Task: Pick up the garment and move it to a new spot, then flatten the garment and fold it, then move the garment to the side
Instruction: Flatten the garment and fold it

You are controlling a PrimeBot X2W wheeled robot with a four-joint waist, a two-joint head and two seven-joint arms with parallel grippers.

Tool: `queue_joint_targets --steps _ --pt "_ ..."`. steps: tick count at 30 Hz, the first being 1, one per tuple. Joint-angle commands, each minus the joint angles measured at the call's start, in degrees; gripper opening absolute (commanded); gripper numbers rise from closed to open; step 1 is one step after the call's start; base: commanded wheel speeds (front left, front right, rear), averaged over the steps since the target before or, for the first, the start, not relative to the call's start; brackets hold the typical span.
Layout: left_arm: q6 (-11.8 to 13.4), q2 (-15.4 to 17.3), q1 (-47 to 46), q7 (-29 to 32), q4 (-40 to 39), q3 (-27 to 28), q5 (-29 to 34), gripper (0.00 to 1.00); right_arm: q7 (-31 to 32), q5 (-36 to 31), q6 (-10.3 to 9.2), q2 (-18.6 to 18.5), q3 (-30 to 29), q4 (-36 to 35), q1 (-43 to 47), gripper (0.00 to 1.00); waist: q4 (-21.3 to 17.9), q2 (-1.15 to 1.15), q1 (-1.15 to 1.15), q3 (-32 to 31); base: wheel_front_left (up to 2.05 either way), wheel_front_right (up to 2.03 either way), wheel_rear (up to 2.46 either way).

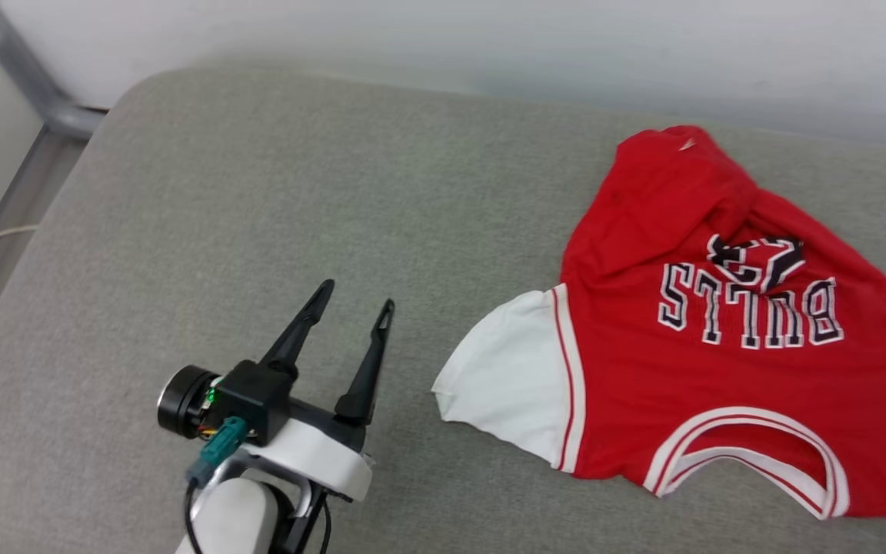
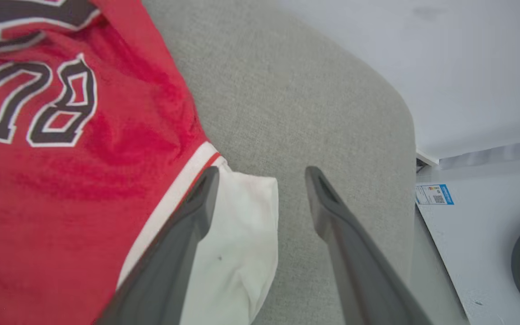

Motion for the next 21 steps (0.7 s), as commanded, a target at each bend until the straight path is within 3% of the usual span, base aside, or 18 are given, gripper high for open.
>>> queue_joint_targets --steps 1,7,8,13,17,21 --pt "-0.11 0.02 0.72 -0.14 0.21 0.87 -0.98 1.0 -2.78 0.19 -0.1 1.78 -1.96 -1.33 -0.25 1.0 -2.22 0.0 0.0 -1.98 0.0 0.0 0.0" --pt "-0.12 0.02 2.44 -0.14 0.49 2.78 -3.72 1.0 -13.21 -1.21 -0.1 9.82 -10.09 -9.41 4.53 1.0 -5.36 0.0 0.0 -3.93 0.0 0.0 0.0" --pt "-0.12 0.02 2.44 -0.14 0.49 2.78 -3.72 1.0 -13.21 -1.21 -0.1 9.82 -10.09 -9.41 4.53 1.0 -5.36 0.0 0.0 -3.93 0.0 0.0 0.0" --pt "-0.12 0.52 3.59 -0.14 1.48 2.21 -5.09 1.0 -19.48 -3.28 -0.1 19.78 -18.7 -18.81 12.63 1.0 -6.84 0.0 0.0 -4.59 0.0 0.0 0.0" --pt "-0.12 1.66 3.94 -0.14 3.54 0.54 -6.22 1.0 -22.1 -5.82 -0.09 27.97 -23.53 -26.46 18.99 1.0 -7.82 0.0 0.0 -4.42 0.0 0.0 0.0" --pt "-0.12 3.94 2.44 0.62 4.67 -2.18 -6.66 1.0 -21.97 -7.12 -0.09 32.82 -25.1 -31.5 21.99 1.0 -8.78 0.0 0.0 -3.53 0.0 0.0 0.0"
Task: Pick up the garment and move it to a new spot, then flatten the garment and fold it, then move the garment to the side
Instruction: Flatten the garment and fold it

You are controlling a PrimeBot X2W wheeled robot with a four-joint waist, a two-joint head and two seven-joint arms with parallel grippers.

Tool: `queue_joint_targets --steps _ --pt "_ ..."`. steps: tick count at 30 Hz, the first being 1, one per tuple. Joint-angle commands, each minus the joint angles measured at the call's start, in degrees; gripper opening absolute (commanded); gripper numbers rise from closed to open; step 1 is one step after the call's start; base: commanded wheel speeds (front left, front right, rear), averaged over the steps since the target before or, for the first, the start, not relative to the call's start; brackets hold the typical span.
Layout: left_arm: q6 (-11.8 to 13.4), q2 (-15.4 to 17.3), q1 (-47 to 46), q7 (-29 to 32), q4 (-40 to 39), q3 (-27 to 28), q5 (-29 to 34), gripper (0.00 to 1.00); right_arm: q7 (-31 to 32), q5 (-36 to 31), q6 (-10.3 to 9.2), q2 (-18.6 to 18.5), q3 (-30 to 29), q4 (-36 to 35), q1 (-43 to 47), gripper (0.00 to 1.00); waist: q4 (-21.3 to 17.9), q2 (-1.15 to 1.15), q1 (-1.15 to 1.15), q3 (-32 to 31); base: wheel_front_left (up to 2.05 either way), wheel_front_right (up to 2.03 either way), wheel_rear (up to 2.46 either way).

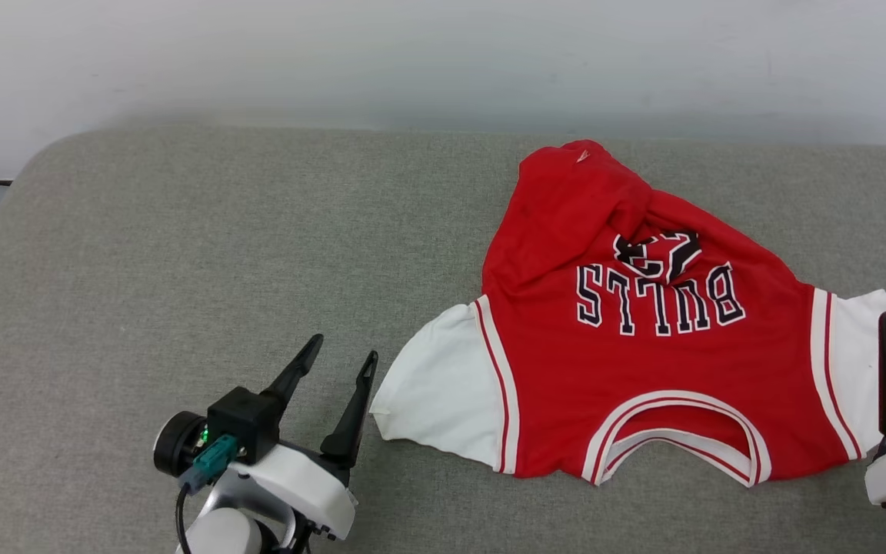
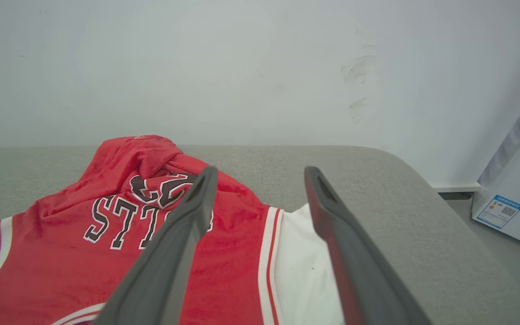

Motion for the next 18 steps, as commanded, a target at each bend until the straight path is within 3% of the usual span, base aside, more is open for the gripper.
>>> queue_joint_targets --steps 1,5,9,12,18 --pt "-0.12 0.12 -0.93 1.03 -0.14 -0.49 -1.24 1.0 0.11 -0.33 -0.06 0.53 -0.45 -1.08 0.49 1.0 -0.44 0.0 0.0 0.56 0.0 0.0 0.0" --pt "-0.04 3.41 -3.08 12.4 -0.3 -2.89 -4.61 1.0 1.5 -1.14 -0.06 1.91 -0.95 -4.23 1.11 1.0 -1.44 0.0 0.0 2.1 0.0 0.0 0.0" --pt "0.32 5.56 -4.43 28.31 -0.98 -4.21 -6.74 1.0 2.69 -2.06 -0.06 2.81 -1.3 -5.67 0.81 1.0 -2.83 0.0 0.0 3.39 0.0 0.0 0.0" --pt "2.0 6.32 -5.19 37.34 -2.85 -4.38 -7.93 1.0 3.19 -2.29 -0.06 3.61 -1.02 -5.8 0.7 1.0 -3.95 0.0 0.0 4.26 0.0 0.0 0.0" --pt "4.34 7.91 -5.37 47.03 -6.14 -5.65 -7.29 1.0 2.72 -2.89 -0.06 4.48 -0.65 -3.77 0.59 1.0 -6.12 0.0 0.0 5.6 0.0 0.0 0.0"
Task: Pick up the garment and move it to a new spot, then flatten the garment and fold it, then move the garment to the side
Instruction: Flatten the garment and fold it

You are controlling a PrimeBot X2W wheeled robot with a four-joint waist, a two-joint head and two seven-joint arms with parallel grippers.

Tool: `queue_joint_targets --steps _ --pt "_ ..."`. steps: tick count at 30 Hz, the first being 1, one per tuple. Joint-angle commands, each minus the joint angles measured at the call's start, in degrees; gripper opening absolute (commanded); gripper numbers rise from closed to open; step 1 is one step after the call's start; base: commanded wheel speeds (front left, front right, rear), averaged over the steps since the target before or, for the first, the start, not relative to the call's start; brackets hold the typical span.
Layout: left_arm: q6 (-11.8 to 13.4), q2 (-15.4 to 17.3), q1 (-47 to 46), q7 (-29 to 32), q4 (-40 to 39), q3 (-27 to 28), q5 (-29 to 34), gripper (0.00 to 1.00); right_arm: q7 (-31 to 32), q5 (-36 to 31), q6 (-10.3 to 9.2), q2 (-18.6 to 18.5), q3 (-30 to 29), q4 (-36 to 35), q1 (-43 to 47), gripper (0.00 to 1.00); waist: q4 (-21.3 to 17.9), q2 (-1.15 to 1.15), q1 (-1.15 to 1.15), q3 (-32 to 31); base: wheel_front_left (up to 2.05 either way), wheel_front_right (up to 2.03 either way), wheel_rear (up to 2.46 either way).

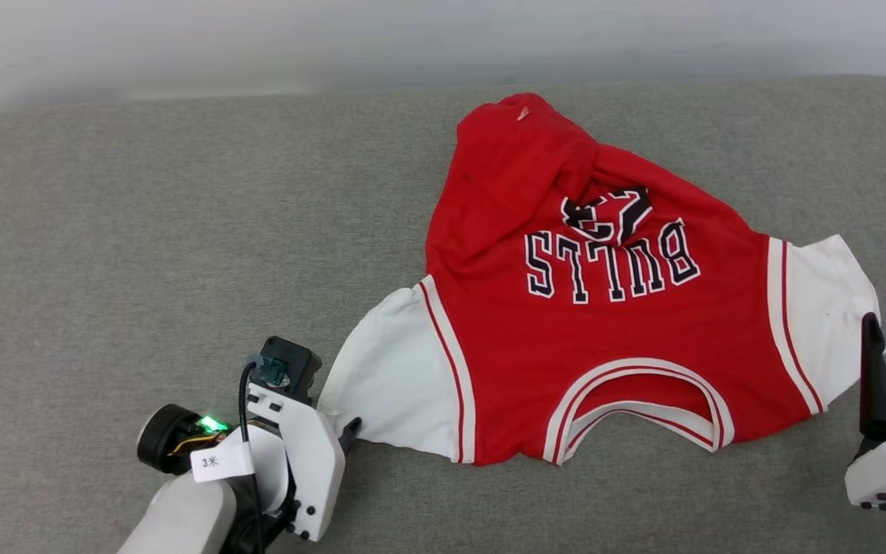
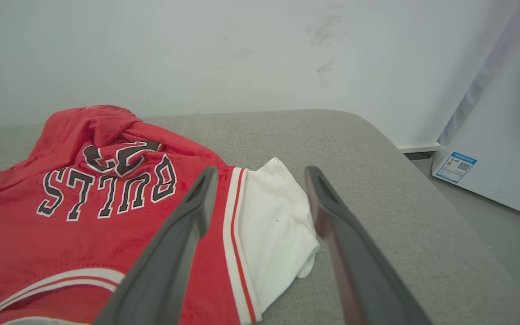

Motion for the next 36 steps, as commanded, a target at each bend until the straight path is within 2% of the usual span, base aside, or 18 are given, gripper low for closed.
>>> queue_joint_targets --steps 1,5,6,7,16,25,29,34,36 --pt "0.58 0.83 -0.27 0.64 -0.22 0.02 0.82 1.0 -0.49 0.08 -0.04 0.5 0.26 0.35 0.03 1.0 -0.76 0.0 0.0 0.59 0.0 0.0 0.0" --pt "2.46 1.72 0.61 1.74 0.59 0.29 1.89 1.0 -1.12 0.2 -0.04 0.76 0.49 1.41 -0.54 1.0 -1.71 0.0 0.0 1.16 0.0 0.0 0.0" --pt "2.92 1.77 0.92 1.7 1.1 0.56 1.78 0.68 -1.21 0.24 -0.04 0.82 0.54 1.65 -0.62 1.0 -1.84 0.0 0.0 1.29 0.0 0.0 0.0" --pt "3.22 2.06 0.95 1.35 1.53 0.68 2.11 0.0 -1.37 0.29 -0.04 0.85 0.59 1.83 -0.71 1.0 -1.96 0.0 0.0 1.42 0.0 0.0 0.0" --pt "4.58 2.09 0.5 -2.0 3.18 2.03 1.92 0.0 -0.6 0.15 -0.04 -0.14 0.51 3.61 -0.54 1.0 -0.81 0.0 0.0 0.93 0.0 0.0 0.0" --pt "9.03 3.76 2.66 -7.07 0.25 7.71 0.76 0.0 5.04 0.81 -0.04 -2.28 1.31 5.79 1.58 1.0 1.32 0.0 0.0 -1.09 0.0 0.0 0.0" --pt "9.59 3.99 4.84 -7.02 -2.6 8.01 0.22 0.0 11.62 0.04 -0.04 -4.3 0.13 7.35 1.81 1.0 2.31 0.0 0.0 -1.33 0.0 0.0 0.0" --pt "8.81 4.16 5.89 -6.65 -5.22 8.17 -1.3 0.0 24.71 2.35 -0.05 -7.68 0.13 8.55 -0.92 1.0 3.19 0.0 0.0 -1.2 0.0 0.0 0.0" --pt "8.62 3.86 6.52 -6.4 -5.87 8.26 -2.22 0.0 29.57 4.11 -0.04 -10.28 1.5 8.49 -1.78 1.0 3.39 0.0 0.0 -1.04 0.0 0.0 0.0"
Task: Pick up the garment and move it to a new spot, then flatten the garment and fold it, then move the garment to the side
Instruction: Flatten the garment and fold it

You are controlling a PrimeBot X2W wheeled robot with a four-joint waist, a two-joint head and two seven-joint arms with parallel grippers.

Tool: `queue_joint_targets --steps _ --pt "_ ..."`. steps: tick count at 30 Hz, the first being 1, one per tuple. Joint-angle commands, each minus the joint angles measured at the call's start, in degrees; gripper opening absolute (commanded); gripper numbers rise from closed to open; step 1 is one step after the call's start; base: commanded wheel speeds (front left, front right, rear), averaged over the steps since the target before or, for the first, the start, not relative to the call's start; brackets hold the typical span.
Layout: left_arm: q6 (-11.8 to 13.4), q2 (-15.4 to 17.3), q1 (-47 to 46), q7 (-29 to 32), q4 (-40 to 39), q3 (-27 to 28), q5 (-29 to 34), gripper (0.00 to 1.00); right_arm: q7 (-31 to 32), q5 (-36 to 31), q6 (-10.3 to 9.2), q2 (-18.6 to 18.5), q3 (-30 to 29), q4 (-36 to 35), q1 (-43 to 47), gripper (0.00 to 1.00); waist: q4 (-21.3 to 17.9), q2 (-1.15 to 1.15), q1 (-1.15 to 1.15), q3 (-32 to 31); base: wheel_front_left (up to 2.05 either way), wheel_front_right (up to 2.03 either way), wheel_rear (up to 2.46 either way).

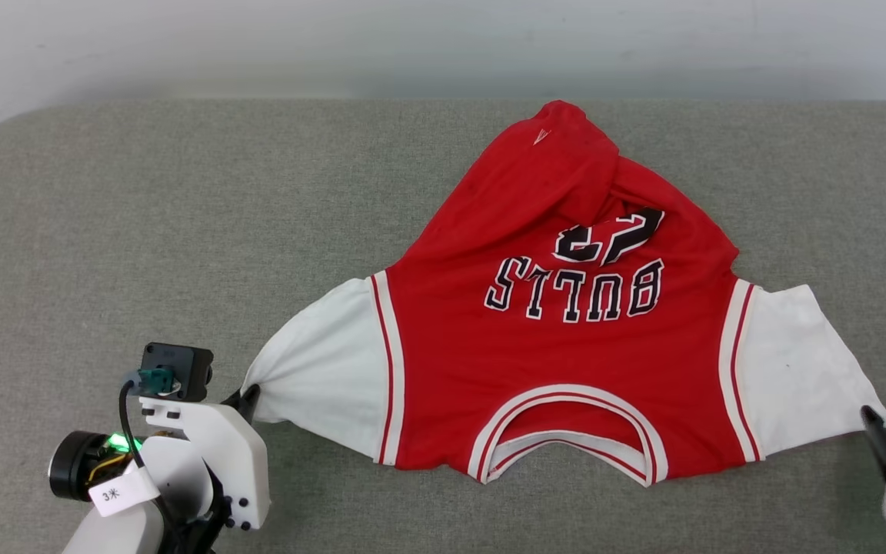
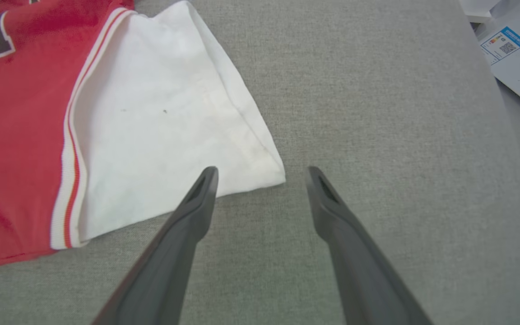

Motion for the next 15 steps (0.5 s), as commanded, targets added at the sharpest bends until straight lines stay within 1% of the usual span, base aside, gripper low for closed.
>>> queue_joint_targets --steps 1,5,7,9,15 --pt "-0.28 -0.31 0.97 0.4 -0.62 0.25 -0.89 0.0 2.94 1.28 -0.07 -2.44 0.63 -0.01 -1.24 1.0 0.22 0.0 0.0 0.34 0.0 0.0 0.0" --pt "-0.34 0.23 1.74 1.39 -2.24 -0.17 -1.26 0.0 11.57 5.94 -0.04 -6.41 2.63 1.31 -3.32 1.0 0.8 0.0 0.0 1.12 0.0 0.0 0.0" --pt "-0.2 0.3 1.76 1.53 -2.94 -0.19 -1.31 0.0 14.69 8.2 -0.05 -8.6 3.4 1.88 -4.71 1.0 1.11 0.0 0.0 1.69 0.0 0.0 0.0" --pt "-0.04 0.63 1.61 1.67 -3.44 -0.17 -1.12 0.0 16.85 9.37 -0.04 -10.13 4.5 2.78 -5.71 1.0 1.37 0.0 0.0 2.27 0.0 0.0 0.0" --pt "-0.28 0.97 0.58 1.81 -4.35 -0.33 -1.19 0.0 19.61 11.03 -0.04 -12.13 6.22 5.35 -8.72 1.0 2.08 0.0 0.0 3.74 0.0 0.0 0.0"
